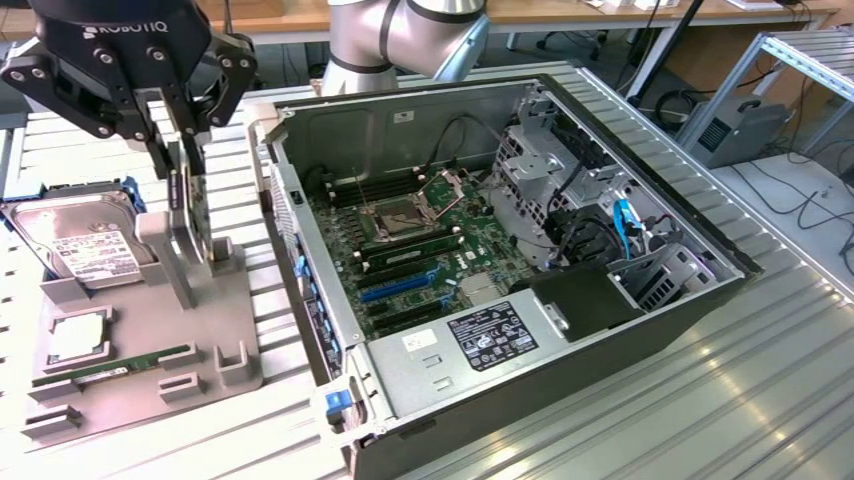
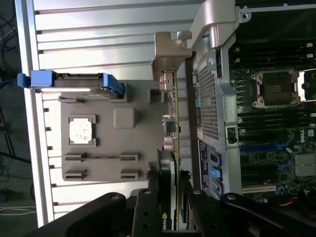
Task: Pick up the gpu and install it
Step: 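Pick up the gpu and move the gpu toward the slot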
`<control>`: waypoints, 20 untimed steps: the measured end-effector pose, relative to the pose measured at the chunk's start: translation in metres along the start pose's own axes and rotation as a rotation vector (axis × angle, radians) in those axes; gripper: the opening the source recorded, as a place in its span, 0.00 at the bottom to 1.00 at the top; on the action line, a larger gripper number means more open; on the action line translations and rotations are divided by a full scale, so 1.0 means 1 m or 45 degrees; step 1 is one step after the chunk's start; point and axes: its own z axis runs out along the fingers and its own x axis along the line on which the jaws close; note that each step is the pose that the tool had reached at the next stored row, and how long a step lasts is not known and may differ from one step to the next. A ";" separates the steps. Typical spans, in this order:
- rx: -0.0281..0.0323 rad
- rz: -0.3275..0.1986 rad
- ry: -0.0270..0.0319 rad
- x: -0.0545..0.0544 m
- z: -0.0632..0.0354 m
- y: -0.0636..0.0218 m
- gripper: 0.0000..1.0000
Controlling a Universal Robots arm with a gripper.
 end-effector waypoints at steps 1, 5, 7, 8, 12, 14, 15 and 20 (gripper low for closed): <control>-0.0001 0.000 0.0000 0.000 -0.0006 0.0000 0.27; -0.0001 0.000 -0.0001 0.000 -0.0027 0.0001 0.27; 0.0000 0.000 0.0000 0.000 -0.0038 0.0001 0.27; -0.0001 0.000 0.0000 0.000 -0.0042 0.0002 0.27; 0.0000 0.000 0.0000 0.000 -0.0060 0.0002 0.27; 0.0000 0.000 0.0000 0.000 -0.0069 0.0003 0.27; 0.0000 0.000 0.0000 0.000 -0.0075 0.0003 0.27; -0.0001 0.000 -0.0001 0.000 -0.0098 0.0004 0.27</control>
